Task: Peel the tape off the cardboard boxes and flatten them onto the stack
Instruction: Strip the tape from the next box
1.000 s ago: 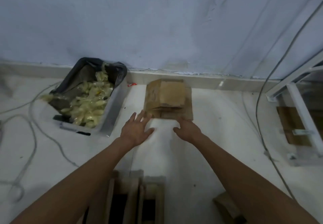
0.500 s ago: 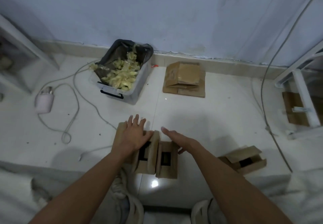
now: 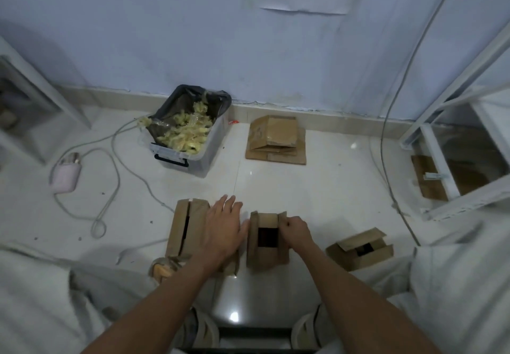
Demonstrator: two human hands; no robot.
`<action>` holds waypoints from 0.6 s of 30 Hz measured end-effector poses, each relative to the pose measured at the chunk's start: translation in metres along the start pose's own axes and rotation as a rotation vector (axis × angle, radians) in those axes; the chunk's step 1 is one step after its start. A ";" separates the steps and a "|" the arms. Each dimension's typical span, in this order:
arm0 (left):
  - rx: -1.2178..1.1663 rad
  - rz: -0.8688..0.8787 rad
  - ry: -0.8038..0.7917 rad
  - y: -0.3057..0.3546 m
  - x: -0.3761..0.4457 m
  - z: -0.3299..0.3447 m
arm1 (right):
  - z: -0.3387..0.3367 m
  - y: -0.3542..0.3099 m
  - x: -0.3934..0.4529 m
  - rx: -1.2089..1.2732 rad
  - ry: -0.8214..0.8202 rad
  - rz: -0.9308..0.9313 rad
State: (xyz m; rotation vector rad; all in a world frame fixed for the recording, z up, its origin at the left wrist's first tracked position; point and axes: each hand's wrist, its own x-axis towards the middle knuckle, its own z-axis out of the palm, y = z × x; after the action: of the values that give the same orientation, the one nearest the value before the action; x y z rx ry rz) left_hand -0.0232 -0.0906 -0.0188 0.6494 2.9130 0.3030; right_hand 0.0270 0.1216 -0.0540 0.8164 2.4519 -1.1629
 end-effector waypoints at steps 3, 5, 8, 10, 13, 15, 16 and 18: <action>-0.289 -0.158 0.054 0.018 0.019 -0.016 | -0.027 -0.013 0.001 0.031 -0.027 -0.056; -0.547 -0.275 0.012 0.027 0.034 -0.034 | -0.045 -0.031 -0.007 0.073 -0.019 -0.129; -0.890 -0.429 -0.178 0.037 0.056 -0.066 | -0.062 -0.056 -0.020 0.135 0.013 -0.261; -1.017 -0.534 -0.247 0.039 0.069 -0.084 | -0.065 -0.063 -0.026 0.123 0.023 -0.337; -0.989 -0.639 -0.239 0.040 0.081 -0.101 | -0.056 -0.064 -0.037 0.065 0.065 -0.476; -0.797 -0.539 -0.296 0.043 0.086 -0.107 | -0.052 -0.066 -0.048 -0.021 0.101 -0.609; -0.692 -0.463 -0.289 0.044 0.089 -0.111 | -0.052 -0.067 -0.052 -0.043 0.083 -0.657; -0.551 -0.314 -0.199 0.044 0.093 -0.129 | -0.066 -0.076 -0.062 -0.057 -0.022 -0.672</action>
State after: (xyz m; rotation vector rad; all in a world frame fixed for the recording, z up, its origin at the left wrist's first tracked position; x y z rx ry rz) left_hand -0.1118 -0.0327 0.1076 0.1253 2.5089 0.8924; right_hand 0.0274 0.1124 0.0640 -0.0673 2.8096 -1.2732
